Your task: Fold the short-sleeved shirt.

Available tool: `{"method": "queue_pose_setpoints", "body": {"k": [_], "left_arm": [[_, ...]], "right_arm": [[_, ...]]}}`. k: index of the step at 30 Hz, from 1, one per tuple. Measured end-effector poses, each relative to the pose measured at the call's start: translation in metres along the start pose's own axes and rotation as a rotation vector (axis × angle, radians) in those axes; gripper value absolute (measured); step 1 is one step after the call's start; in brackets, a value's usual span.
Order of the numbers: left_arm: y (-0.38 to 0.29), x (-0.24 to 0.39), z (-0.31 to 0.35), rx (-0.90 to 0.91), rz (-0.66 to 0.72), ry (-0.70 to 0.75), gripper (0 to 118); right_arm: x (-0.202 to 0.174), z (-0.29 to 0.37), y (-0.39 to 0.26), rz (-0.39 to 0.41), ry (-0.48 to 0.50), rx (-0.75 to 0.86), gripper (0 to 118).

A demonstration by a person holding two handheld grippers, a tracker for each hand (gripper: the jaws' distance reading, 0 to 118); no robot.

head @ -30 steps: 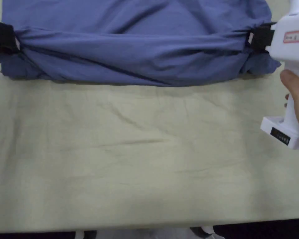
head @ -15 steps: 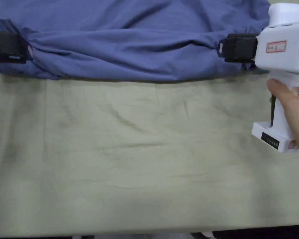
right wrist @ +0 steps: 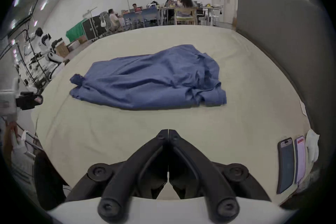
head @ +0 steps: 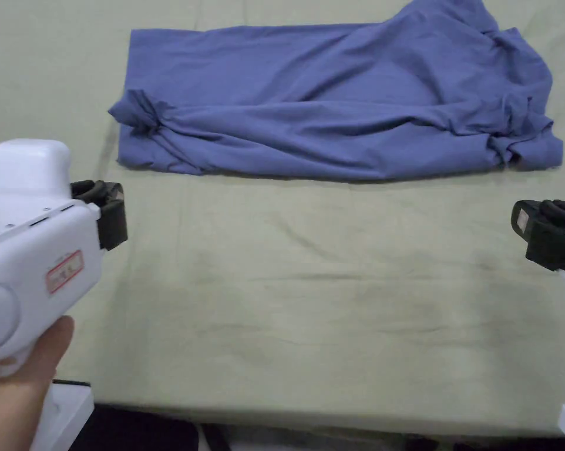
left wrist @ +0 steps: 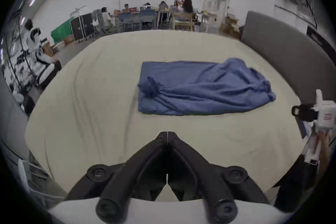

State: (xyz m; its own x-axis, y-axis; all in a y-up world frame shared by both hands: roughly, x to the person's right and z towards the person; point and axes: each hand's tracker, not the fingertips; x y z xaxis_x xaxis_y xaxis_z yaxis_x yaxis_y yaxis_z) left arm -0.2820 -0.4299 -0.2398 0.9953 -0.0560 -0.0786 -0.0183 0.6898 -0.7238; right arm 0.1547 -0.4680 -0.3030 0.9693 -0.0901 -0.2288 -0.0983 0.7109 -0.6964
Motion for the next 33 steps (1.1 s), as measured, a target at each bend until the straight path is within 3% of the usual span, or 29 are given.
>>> {"method": "queue_pose_setpoints", "body": {"k": [2, 3, 5, 6, 9, 12, 15, 16, 17, 19, 22, 23, 25, 26, 28, 33], "left_arm": [[0.018, -0.014, -0.034, -0.034, -0.003, 0.014, 5], [0.027, -0.018, -0.048, -0.066, 0.015, -0.025, 23], [0.05, -0.036, -0.099, -0.156, 0.073, -0.119, 87], [0.055, -0.038, -0.116, -0.166, 0.082, -0.104, 92], [0.068, -0.046, -0.178, -0.237, 0.027, -0.009, 92], [0.07, -0.051, -0.214, -0.279, -0.016, -0.004, 90], [0.07, -0.056, -0.218, -0.289, -0.031, -0.049, 47], [0.072, -0.054, -0.211, -0.275, -0.068, -0.049, 12], [0.073, -0.043, -0.197, -0.227, -0.089, -0.056, 5], [0.078, -0.037, -0.185, -0.261, -0.117, -0.027, 5], [0.086, -0.037, -0.162, -0.145, -0.142, -0.037, 5], [0.089, -0.038, -0.157, -0.152, -0.135, -0.04, 5], [0.098, -0.043, -0.152, -0.147, -0.113, -0.065, 5], [0.1, -0.044, -0.153, -0.146, -0.103, -0.07, 5], [0.102, -0.046, -0.158, -0.156, -0.097, -0.072, 5], [0.098, -0.062, -0.183, -0.191, -0.025, -0.104, 5]], "right_arm": [[0.001, 0.002, 0.001, -0.031, 0.02, 0.006, 2], [0.001, 0.002, 0.002, -0.036, 0.025, 0.006, 2], [0.001, 0.0, 0.002, -0.04, 0.028, -0.003, 2], [0.0, -0.003, 0.002, -0.034, 0.028, -0.009, 2], [0.001, -0.012, 0.001, -0.021, 0.009, -0.047, 2], [0.001, -0.022, -0.004, -0.026, 0.001, -0.08, 2], [-0.001, -0.037, -0.008, -0.032, -0.005, -0.131, 2], [0.0, -0.041, -0.012, -0.03, -0.005, -0.138, 2], [-0.001, -0.046, -0.014, -0.03, -0.001, -0.146, 2], [-0.002, -0.054, -0.014, -0.031, 0.012, -0.169, 2], [0.005, -0.06, -0.005, -0.032, 0.025, -0.172, 3], [0.009, -0.062, 0.001, -0.042, 0.034, -0.164, 27], [0.026, -0.066, 0.016, -0.07, 0.018, -0.12, 108], [0.034, -0.074, 0.023, -0.077, 0.013, -0.127, 118], [0.06, -0.091, 0.043, -0.103, -0.044, -0.082, 118], [0.109, -0.162, 0.072, -0.142, -0.136, -0.178, 118]]}}
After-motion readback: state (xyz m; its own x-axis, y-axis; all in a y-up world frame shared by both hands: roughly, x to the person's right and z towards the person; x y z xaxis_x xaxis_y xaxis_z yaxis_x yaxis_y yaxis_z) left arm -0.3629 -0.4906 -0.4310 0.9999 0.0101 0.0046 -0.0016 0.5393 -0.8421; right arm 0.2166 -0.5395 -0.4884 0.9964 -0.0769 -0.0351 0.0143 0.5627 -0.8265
